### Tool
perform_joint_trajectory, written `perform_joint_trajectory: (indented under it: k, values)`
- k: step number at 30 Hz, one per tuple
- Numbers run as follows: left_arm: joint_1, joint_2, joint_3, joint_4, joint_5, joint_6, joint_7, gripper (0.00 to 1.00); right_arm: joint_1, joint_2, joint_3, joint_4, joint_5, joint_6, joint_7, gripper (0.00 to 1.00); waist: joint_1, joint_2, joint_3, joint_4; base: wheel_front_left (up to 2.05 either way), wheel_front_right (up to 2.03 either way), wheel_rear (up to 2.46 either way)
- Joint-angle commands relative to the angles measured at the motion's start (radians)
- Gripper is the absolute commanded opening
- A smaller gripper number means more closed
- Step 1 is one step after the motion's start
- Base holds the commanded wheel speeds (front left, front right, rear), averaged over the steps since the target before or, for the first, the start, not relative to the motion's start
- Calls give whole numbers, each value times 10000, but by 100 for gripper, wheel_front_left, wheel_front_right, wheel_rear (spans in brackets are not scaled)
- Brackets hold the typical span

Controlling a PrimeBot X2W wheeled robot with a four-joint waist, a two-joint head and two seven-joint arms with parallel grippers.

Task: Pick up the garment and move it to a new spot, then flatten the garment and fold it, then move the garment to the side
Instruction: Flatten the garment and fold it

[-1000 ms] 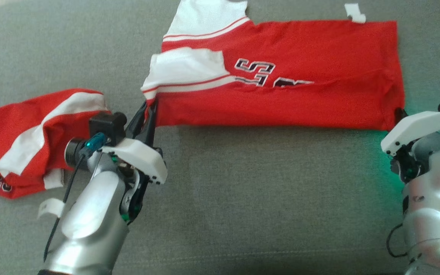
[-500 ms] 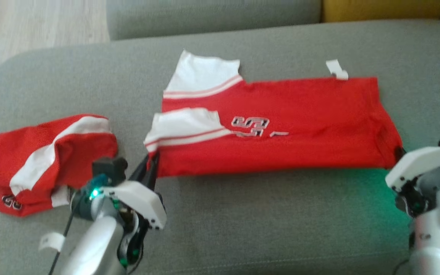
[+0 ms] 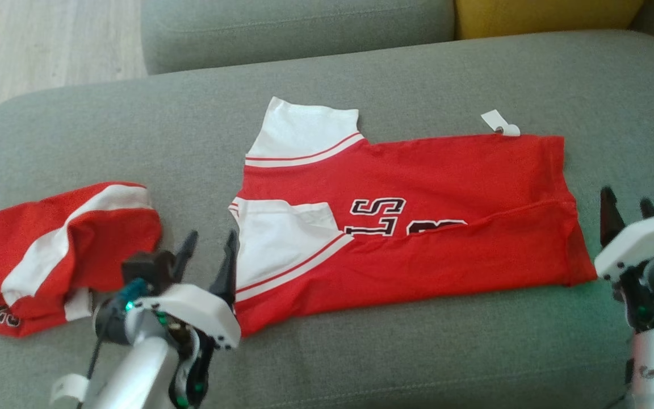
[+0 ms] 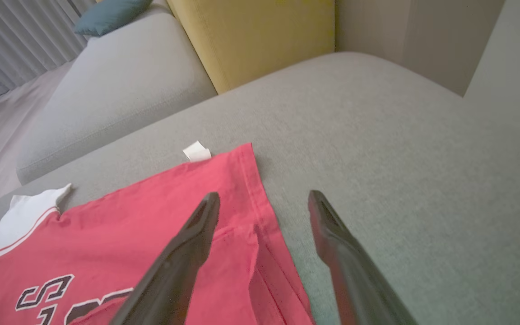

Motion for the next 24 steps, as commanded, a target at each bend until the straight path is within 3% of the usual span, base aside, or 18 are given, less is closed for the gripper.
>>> perform_joint_trajectory:
  k: [1,11,14,20,24]
  values:
    - [-600,177,478,-422,-36,34,-171,100,-322,-60,344,-453,14,-7,-190,100,0,-1,64,-52,0,0,0]
    - [-1908,571,742,-685,70,-275,-243,100,-873,-59,1752,-1388,-434,-7,-1739,100,0,-1,881,-542,0,0,0]
    - [-2744,869,571,-358,170,-606,423,100,-1218,-59,2104,-1466,-518,-7,-1957,100,0,-1,1244,-766,0,0,0]
    - [-5161,1684,159,949,358,-1682,2398,100,-2191,-59,2758,-1558,-516,-7,-2253,100,0,-1,2177,-1282,0,0,0]
    - [-6466,1957,-92,2115,314,-2085,3340,100,-2823,-59,3242,-1440,-406,-7,-2302,100,0,-1,2648,-1644,0,0,0]
